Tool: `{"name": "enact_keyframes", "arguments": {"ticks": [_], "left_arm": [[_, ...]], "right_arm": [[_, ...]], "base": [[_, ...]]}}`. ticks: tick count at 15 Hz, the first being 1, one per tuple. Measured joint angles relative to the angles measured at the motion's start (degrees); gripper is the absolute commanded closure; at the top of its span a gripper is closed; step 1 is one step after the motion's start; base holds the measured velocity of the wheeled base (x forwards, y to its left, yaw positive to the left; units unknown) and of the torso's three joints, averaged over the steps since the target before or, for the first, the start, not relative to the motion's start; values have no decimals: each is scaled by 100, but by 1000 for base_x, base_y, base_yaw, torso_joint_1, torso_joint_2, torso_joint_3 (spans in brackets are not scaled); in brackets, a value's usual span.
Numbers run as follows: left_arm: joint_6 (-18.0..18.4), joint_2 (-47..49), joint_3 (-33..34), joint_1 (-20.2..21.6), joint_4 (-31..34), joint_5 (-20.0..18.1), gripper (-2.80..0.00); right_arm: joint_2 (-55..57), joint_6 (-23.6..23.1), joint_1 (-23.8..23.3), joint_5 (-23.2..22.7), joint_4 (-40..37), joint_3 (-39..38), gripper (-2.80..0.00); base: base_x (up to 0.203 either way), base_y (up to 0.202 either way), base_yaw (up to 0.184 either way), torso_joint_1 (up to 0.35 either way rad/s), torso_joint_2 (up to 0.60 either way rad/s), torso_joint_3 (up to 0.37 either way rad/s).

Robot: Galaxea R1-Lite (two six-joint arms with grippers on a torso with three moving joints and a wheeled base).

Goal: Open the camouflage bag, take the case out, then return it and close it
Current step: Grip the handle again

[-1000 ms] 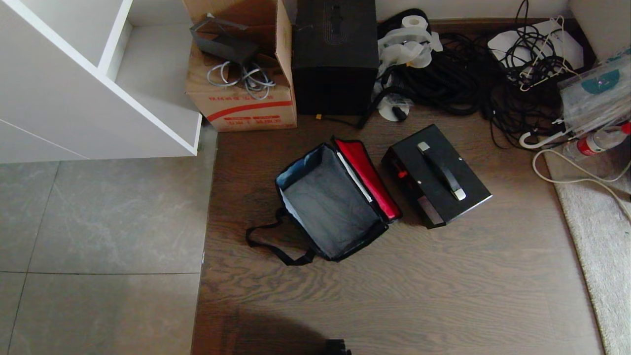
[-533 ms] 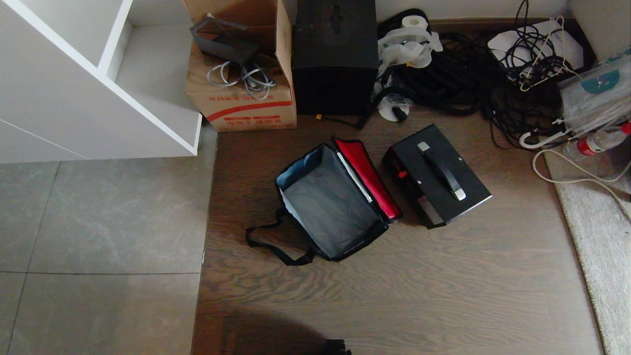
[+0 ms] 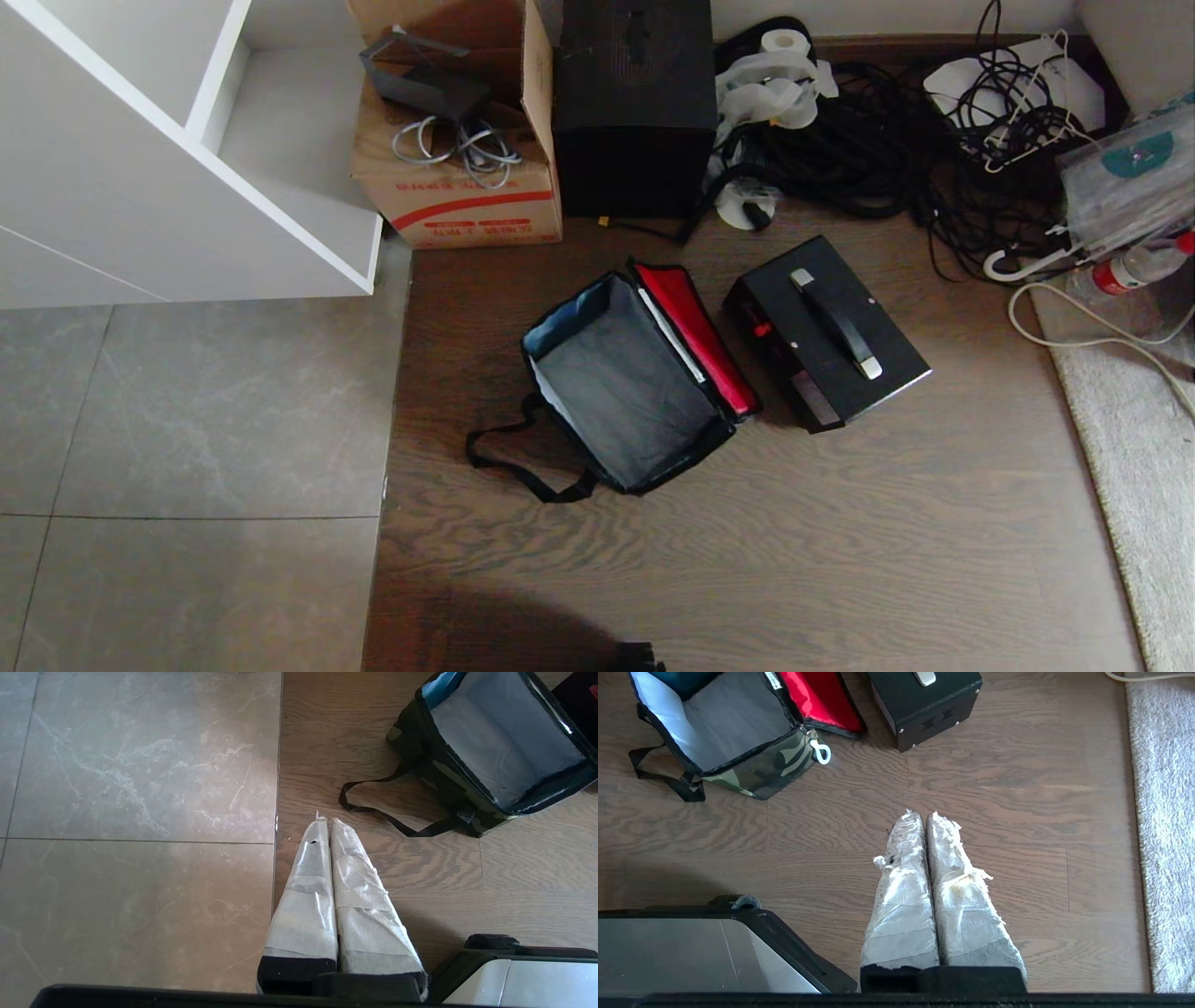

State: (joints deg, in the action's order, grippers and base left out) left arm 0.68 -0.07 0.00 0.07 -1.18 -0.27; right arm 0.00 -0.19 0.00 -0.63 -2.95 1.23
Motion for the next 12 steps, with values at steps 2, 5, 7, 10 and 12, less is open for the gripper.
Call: {"name": "enact_keyframes", "arguments": {"ticks": [2, 5, 7, 10, 12], "left_arm": [[-5, 0, 0, 0, 0, 2, 0], [-2, 0, 0, 0, -2, 0, 0], [-2, 0, 0, 0, 0, 0, 0], [-2, 0, 0, 0, -1, 2, 0], [0, 0, 0, 0, -2, 0, 0]], "right_arm": [[0, 8, 0, 0, 1, 0, 0], [0, 17, 0, 4, 8, 0, 0], [0, 9, 0, 1, 8, 0, 0], [0, 13, 0, 1, 7, 0, 0], [0, 12, 0, 1, 6, 0, 0]], "base": [[0, 0, 0, 0, 0, 0], [0, 0, 0, 0, 0, 0], [0, 0, 0, 0, 0, 0], [0, 0, 0, 0, 0, 0], [0, 0, 0, 0, 0, 0]]}}
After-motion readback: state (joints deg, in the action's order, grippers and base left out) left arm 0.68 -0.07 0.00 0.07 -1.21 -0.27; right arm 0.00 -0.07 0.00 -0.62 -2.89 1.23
